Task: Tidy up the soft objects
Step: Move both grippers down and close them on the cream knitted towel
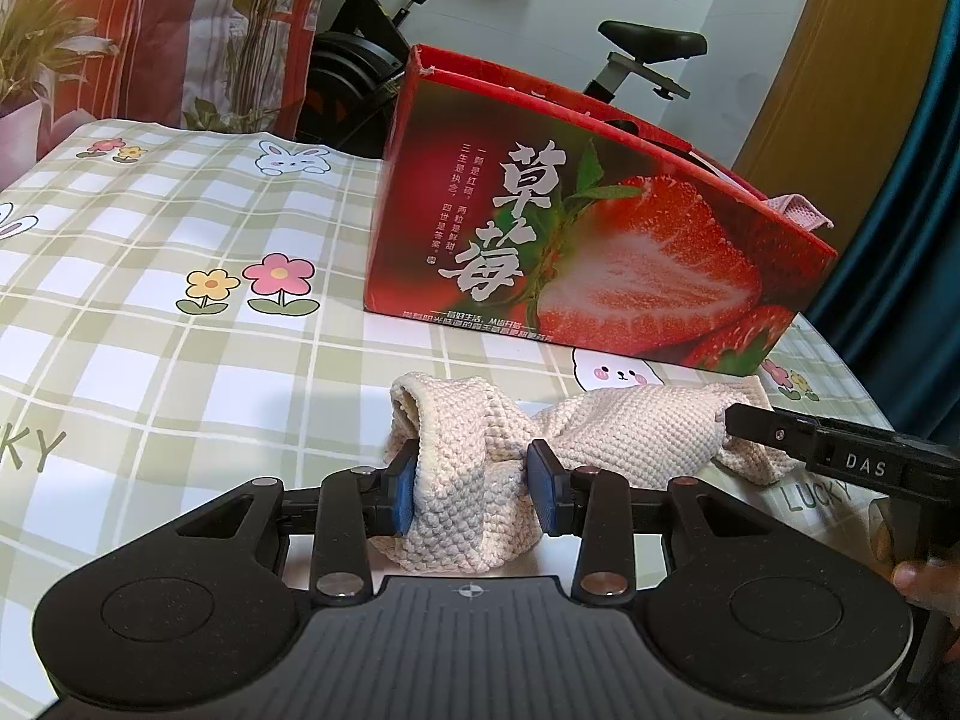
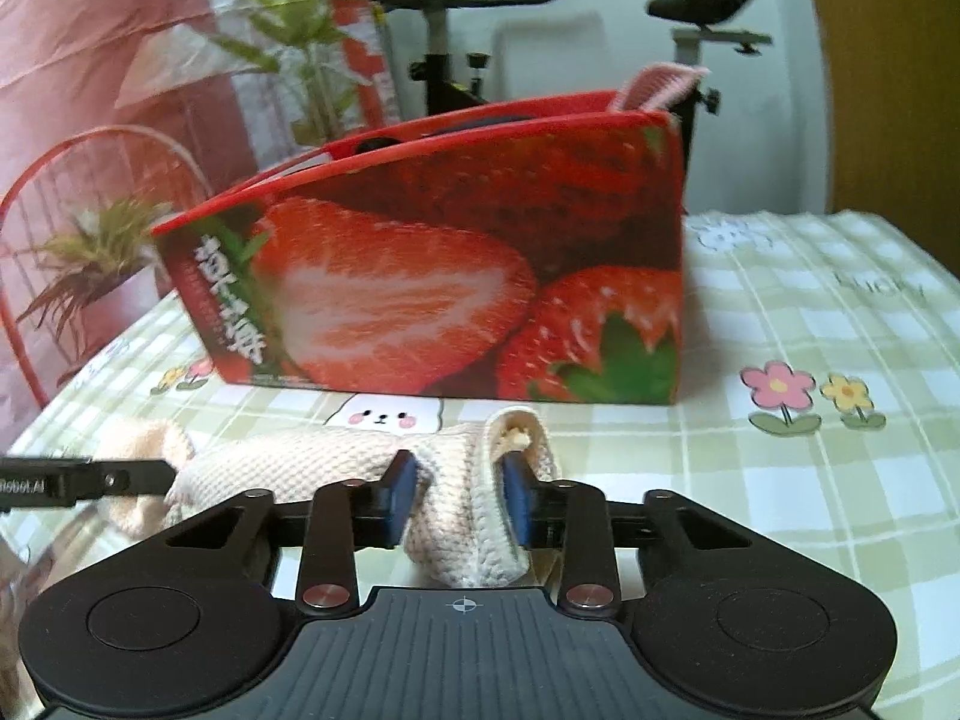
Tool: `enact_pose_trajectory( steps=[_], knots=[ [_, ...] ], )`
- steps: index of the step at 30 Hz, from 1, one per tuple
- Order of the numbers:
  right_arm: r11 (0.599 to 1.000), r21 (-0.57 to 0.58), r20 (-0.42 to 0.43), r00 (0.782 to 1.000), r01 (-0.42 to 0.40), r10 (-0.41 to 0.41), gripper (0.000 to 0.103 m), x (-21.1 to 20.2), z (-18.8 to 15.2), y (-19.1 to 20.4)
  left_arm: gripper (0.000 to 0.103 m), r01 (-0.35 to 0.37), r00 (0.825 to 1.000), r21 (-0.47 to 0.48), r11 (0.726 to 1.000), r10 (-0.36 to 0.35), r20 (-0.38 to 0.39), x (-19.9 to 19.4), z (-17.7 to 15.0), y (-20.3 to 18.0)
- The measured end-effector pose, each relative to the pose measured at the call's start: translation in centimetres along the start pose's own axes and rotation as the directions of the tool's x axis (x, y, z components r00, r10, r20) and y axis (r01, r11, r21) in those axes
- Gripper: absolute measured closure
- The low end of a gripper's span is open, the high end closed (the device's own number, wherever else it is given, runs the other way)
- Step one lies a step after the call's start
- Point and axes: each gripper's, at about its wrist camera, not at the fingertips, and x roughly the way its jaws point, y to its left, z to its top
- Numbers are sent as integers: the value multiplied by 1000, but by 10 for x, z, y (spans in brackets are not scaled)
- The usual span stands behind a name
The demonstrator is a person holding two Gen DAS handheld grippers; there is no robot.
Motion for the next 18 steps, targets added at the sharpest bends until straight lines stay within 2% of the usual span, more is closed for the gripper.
enact_pose_trajectory(
  steps=[9,18],
  knots=[
    [989,-143,-15,1000,-25,23,79,-2,-2,21,62,-1,1000,0,1000,1,1,0,0,0],
    [990,-138,-17,999,-32,29,79,-2,-1,18,62,-3,1000,-6,1000,3,-4,-1,0,-1]
  ],
)
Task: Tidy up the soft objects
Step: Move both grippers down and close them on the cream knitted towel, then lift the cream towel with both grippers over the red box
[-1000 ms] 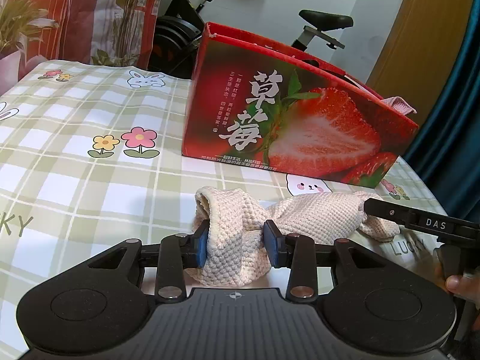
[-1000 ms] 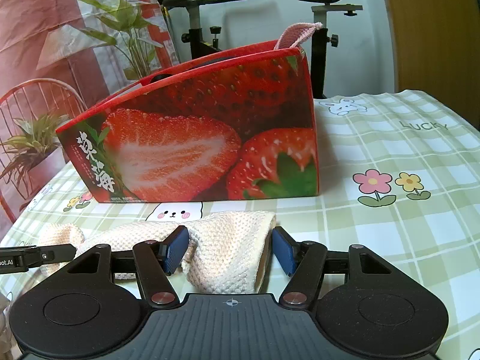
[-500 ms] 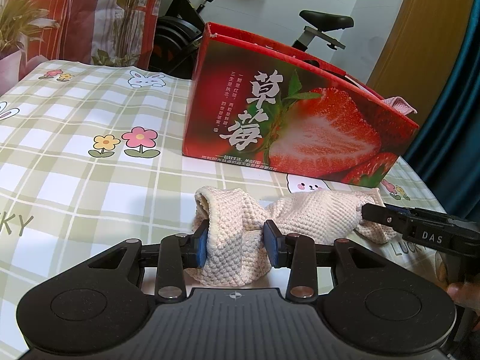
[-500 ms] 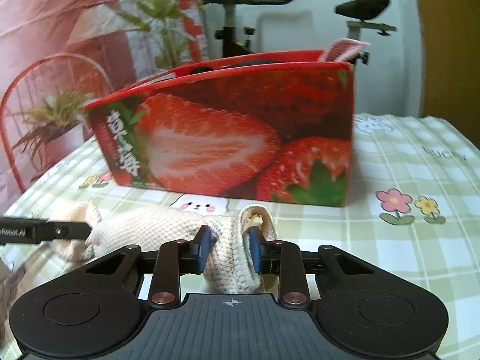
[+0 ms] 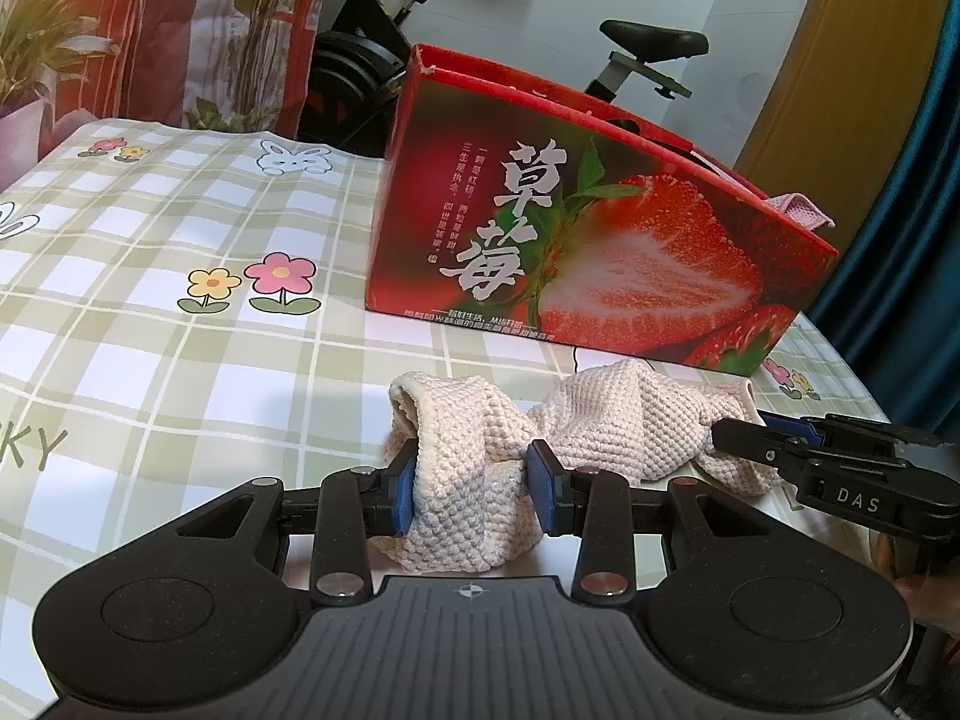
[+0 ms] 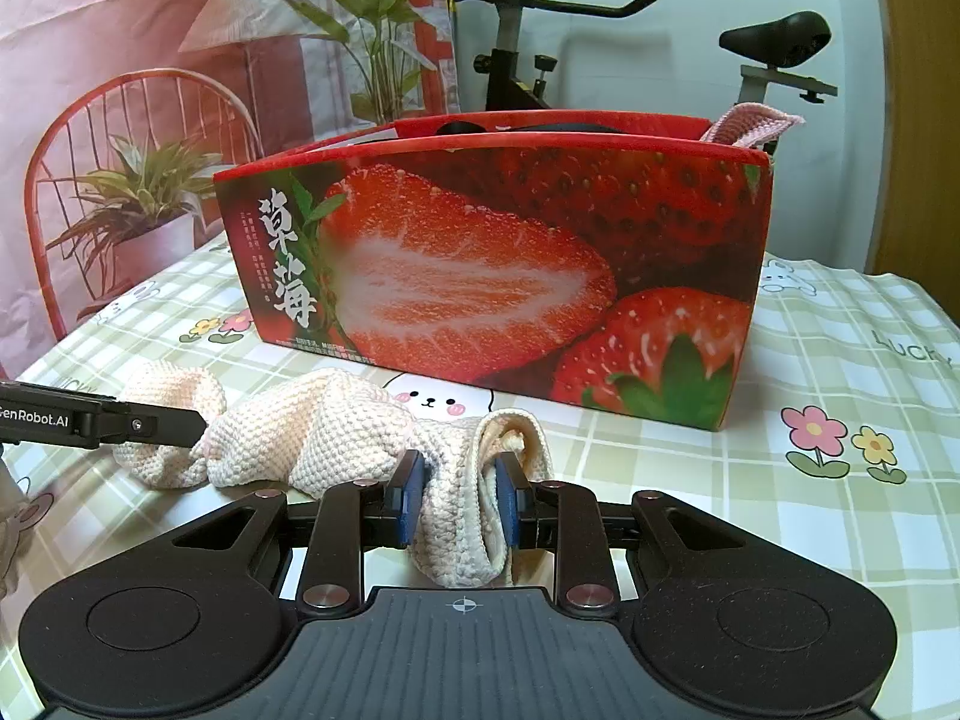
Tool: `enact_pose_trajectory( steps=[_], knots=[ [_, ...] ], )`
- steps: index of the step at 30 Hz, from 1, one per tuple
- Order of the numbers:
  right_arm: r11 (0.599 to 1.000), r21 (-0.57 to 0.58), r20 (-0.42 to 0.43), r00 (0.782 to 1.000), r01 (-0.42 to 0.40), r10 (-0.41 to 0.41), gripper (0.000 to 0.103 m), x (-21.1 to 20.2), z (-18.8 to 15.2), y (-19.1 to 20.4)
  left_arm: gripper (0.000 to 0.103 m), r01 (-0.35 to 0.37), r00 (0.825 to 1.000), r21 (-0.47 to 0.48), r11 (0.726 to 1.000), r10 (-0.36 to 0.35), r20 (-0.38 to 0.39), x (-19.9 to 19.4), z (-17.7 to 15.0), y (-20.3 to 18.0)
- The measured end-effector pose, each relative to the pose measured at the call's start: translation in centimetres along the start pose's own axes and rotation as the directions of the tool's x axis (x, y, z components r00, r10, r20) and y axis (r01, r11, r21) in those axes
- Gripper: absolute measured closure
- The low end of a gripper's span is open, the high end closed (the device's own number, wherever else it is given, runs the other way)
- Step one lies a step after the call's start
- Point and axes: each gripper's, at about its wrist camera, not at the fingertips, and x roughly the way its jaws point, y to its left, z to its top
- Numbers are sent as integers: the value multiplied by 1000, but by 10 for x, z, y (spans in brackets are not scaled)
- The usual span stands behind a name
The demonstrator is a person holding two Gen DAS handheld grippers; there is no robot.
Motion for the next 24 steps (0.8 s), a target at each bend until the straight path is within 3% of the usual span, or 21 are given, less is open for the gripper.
enact_pose_trajectory(
  steps=[4,8,14,17,24],
  knots=[
    [1000,-7,10,1000,-8,8,81,-3,-1,2,66,12,1000,-23,1000,-12,-4,-4,0,2],
    [999,-42,65,998,-17,20,82,-15,-3,9,84,25,999,-13,1000,-25,27,-17,0,-4],
    [996,-78,114,993,-33,42,85,-36,-1,17,85,78,991,39,996,-82,105,-43,9,-21],
    [996,-72,154,987,-43,54,96,-50,5,16,86,99,985,54,994,-106,137,-53,17,-28],
    [997,-57,217,975,-44,55,96,-70,18,14,87,114,973,91,989,-129,190,-65,37,-39]
  ],
)
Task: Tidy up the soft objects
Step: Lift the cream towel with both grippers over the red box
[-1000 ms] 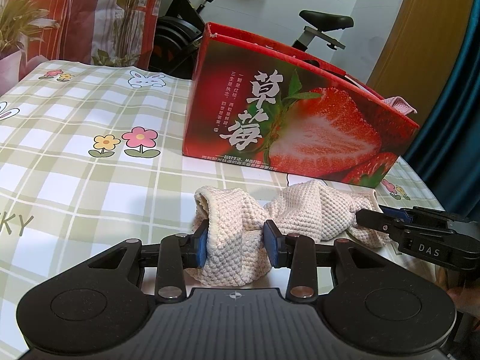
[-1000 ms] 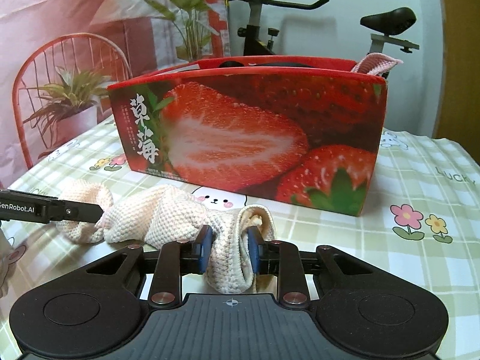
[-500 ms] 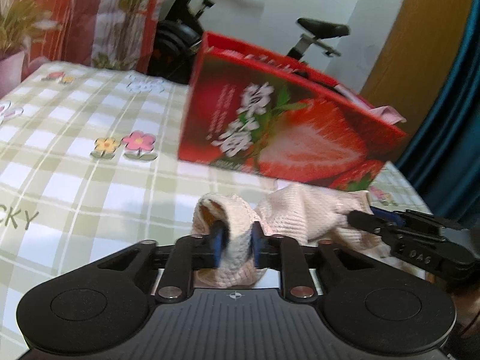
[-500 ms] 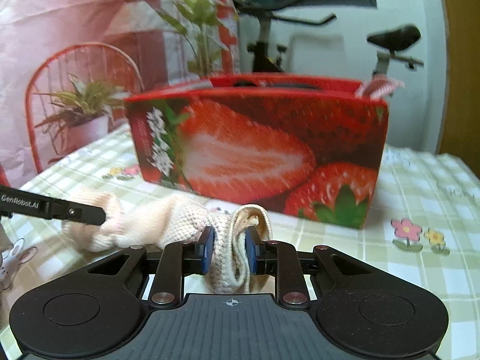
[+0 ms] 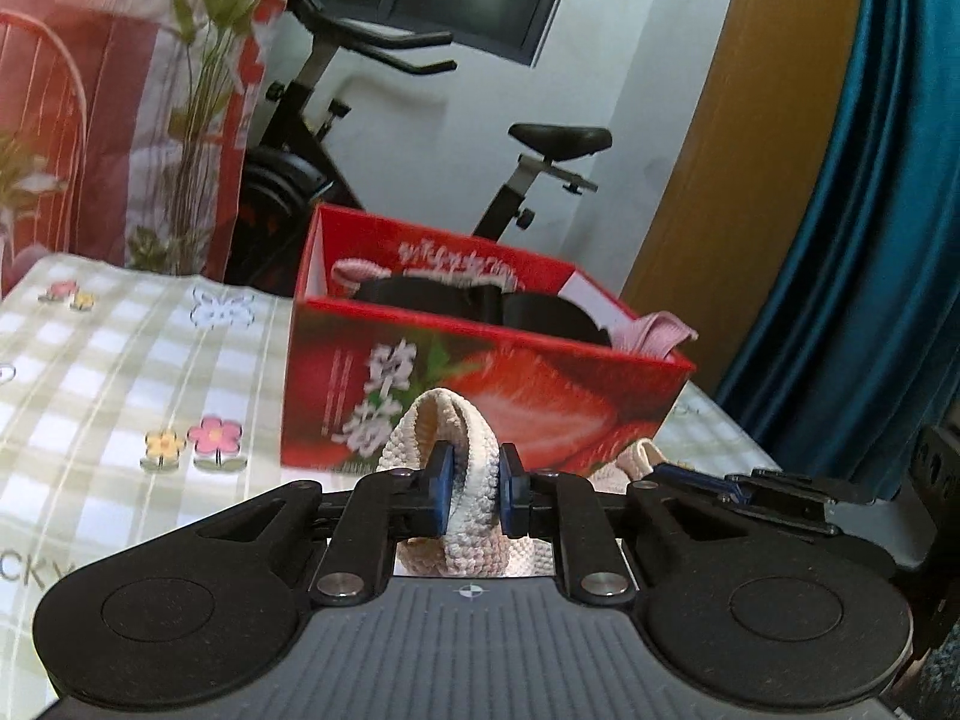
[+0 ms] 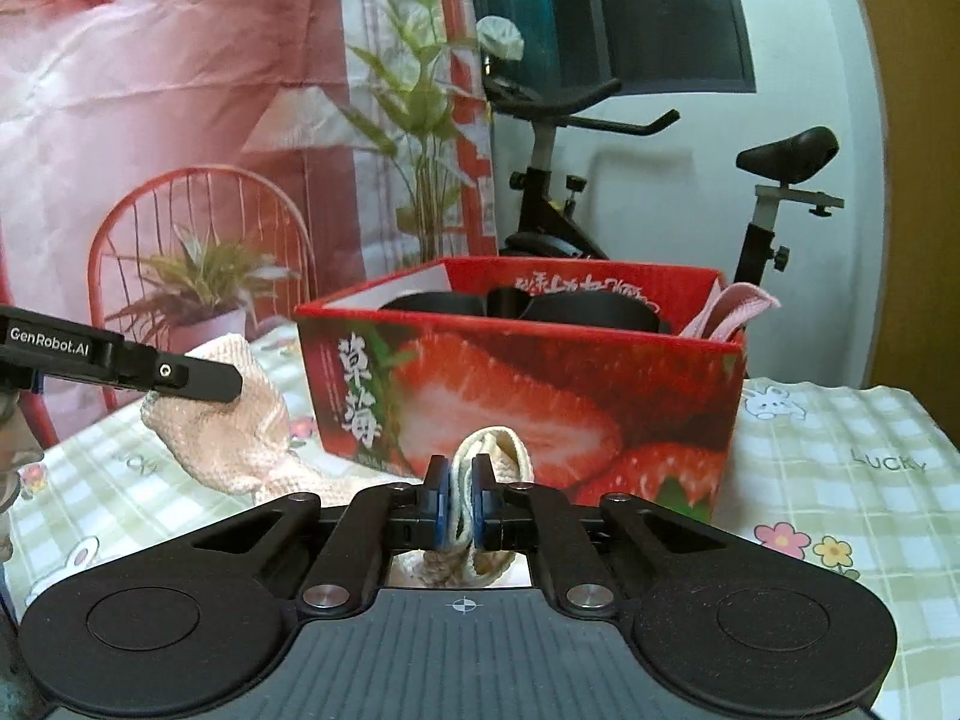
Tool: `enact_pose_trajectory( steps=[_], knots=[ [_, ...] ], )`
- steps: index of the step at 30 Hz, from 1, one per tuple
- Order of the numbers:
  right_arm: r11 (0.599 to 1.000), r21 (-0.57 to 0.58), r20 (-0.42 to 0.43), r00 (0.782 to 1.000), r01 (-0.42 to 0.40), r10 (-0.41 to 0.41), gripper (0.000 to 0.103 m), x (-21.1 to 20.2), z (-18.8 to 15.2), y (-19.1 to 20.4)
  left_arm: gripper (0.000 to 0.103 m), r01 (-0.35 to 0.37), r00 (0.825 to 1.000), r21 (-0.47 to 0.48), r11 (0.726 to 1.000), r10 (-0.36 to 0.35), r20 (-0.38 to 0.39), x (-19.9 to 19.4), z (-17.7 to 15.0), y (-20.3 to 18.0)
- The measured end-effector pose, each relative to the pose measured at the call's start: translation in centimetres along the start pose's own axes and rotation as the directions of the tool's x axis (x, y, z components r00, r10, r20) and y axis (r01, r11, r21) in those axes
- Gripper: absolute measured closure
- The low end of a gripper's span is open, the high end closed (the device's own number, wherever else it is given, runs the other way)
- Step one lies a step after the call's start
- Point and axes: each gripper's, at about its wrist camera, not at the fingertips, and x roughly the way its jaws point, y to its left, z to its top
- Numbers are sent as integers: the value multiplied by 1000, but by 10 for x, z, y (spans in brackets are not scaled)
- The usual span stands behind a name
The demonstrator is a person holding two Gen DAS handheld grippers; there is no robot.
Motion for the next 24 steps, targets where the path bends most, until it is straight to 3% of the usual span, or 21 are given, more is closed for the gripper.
enact_pose_trajectory(
  steps=[10,18,24],
  knots=[
    [999,44,80,997,0,-3,96,-14,22,-9,89,-19,1000,-42,999,20,18,-1,10,8],
    [999,-7,171,985,32,-30,96,-4,92,-26,89,-13,991,-42,999,18,130,12,67,7],
    [991,-58,209,972,124,-110,100,31,135,-38,89,-37,982,-70,997,50,180,49,106,6]
  ],
)
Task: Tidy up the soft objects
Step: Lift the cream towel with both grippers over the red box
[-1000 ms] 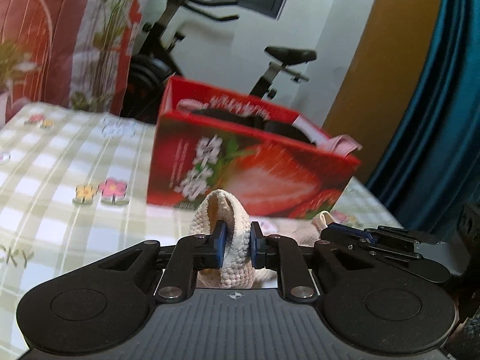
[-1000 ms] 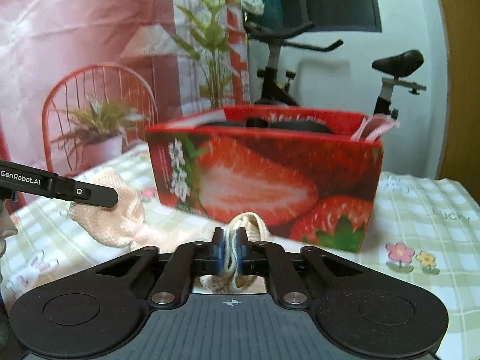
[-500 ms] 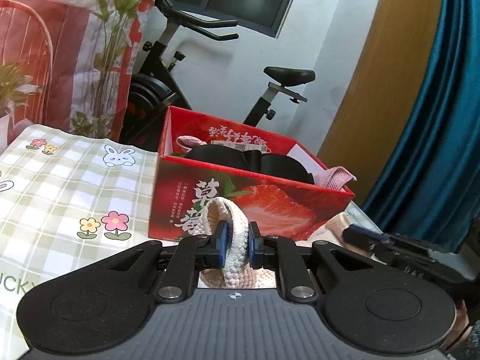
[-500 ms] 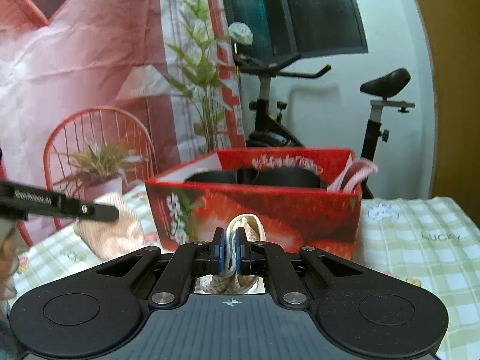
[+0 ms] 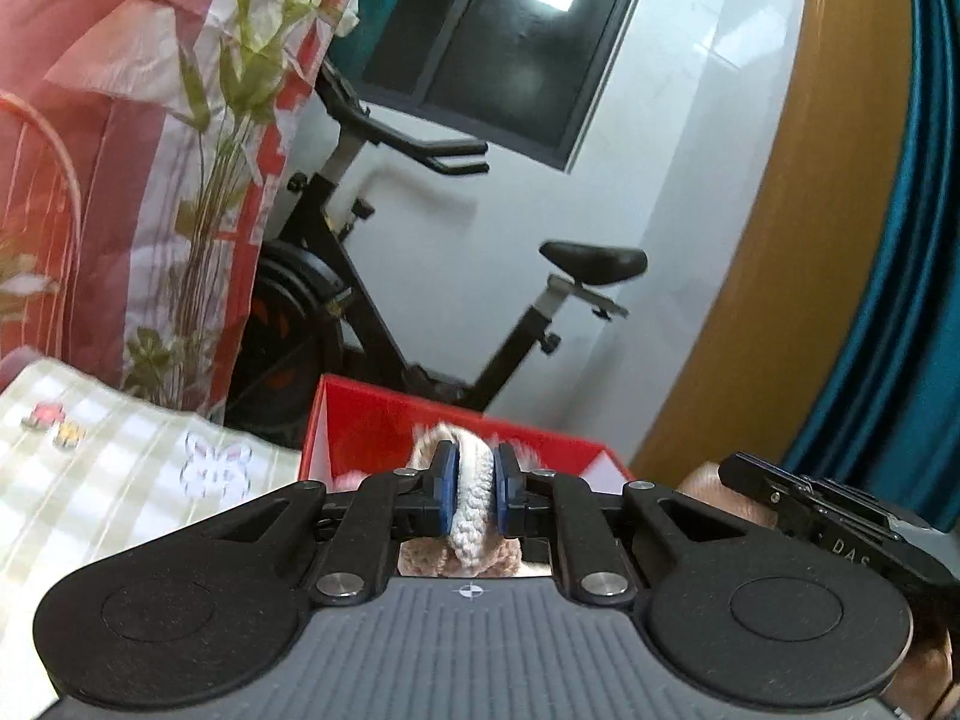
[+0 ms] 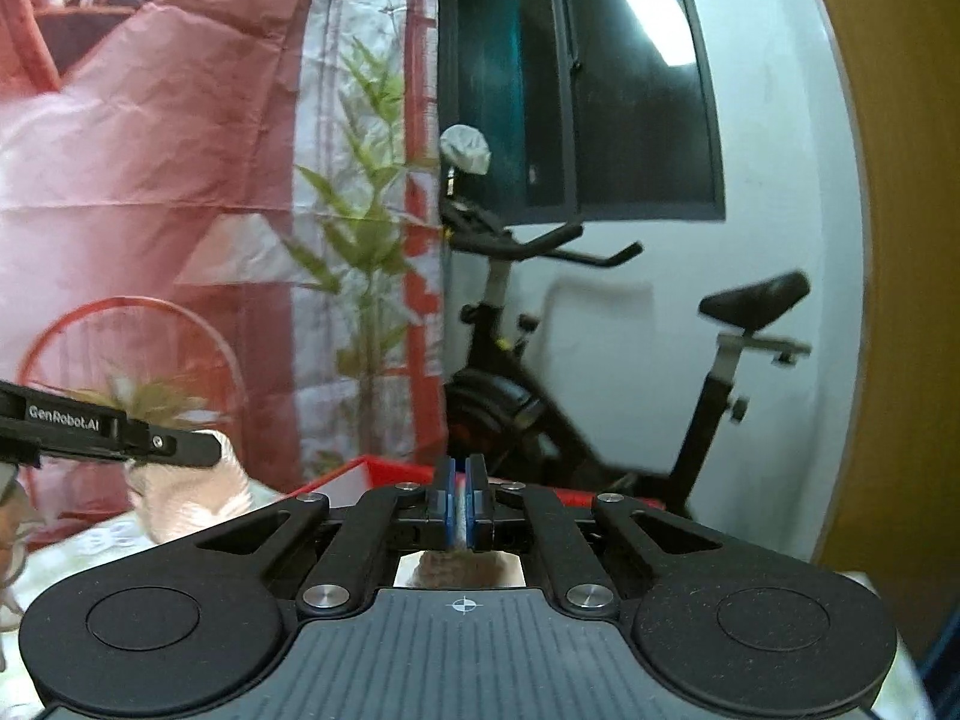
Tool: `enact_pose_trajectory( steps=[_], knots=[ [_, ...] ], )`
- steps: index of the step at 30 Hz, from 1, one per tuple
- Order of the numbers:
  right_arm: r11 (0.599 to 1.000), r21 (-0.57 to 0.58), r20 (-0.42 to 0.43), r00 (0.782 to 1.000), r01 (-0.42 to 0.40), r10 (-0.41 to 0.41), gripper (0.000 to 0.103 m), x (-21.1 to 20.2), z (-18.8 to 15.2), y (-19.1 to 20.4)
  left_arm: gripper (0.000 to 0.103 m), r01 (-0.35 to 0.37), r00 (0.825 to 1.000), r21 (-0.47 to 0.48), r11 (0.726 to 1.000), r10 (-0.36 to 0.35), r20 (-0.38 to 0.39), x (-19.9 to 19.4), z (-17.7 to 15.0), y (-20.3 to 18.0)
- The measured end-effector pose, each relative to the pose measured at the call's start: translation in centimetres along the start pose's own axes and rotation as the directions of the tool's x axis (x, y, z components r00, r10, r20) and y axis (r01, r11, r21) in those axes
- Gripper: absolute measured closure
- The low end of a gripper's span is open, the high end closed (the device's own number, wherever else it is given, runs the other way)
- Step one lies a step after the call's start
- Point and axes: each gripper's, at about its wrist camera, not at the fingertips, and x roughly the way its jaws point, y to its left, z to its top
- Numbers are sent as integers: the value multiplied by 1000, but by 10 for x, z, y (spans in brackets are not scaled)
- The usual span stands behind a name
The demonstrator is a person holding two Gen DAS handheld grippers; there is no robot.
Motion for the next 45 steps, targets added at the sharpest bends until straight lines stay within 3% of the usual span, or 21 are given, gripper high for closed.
enact_pose_trajectory(
  steps=[5,11,17,18,22,24,26,32,34,37,45],
  knots=[
    [1000,-24,-28,999,16,-17,100,34,4,-4,89,-18,1000,35,999,18,9,28,11,-8],
    [998,-48,-130,990,49,-55,100,56,-23,-8,89,-42,995,60,997,47,-83,47,-7,3],
    [996,-3,-207,974,92,-90,100,65,-49,-23,87,23,987,25,999,-19,-161,27,-19,17],
    [996,-4,-213,973,92,-91,100,65,-51,-23,85,39,984,24,999,-34,-176,23,-21,17],
    [996,-13,-232,968,89,-90,100,64,-58,-20,52,78,965,2,997,-75,-250,6,-38,21],
    [996,-15,-240,966,93,-94,100,63,-60,-20,45,103,951,-30,994,-107,-291,-3,-53,24],
    [995,-17,-246,965,95,-96,100,62,-61,-19,33,122,932,-50,991,-132,-339,-10,-70,26],
    [995,-31,-257,961,97,-102,100,59,-61,-18,30,112,888,-64,992,-129,-442,-7,-108,33],
    [995,-31,-258,961,99,-104,100,58,-61,-18,34,107,887,-70,992,-127,-444,-5,-113,33],
    [995,-28,-256,961,101,-105,100,56,-60,-18,90,85,894,-75,994,-109,-434,-2,-113,36],
    [995,-15,-250,963,96,-97,100,51,-61,-21,93,-21,966,-58,998,5,-258,-13,-68,47]
  ],
)
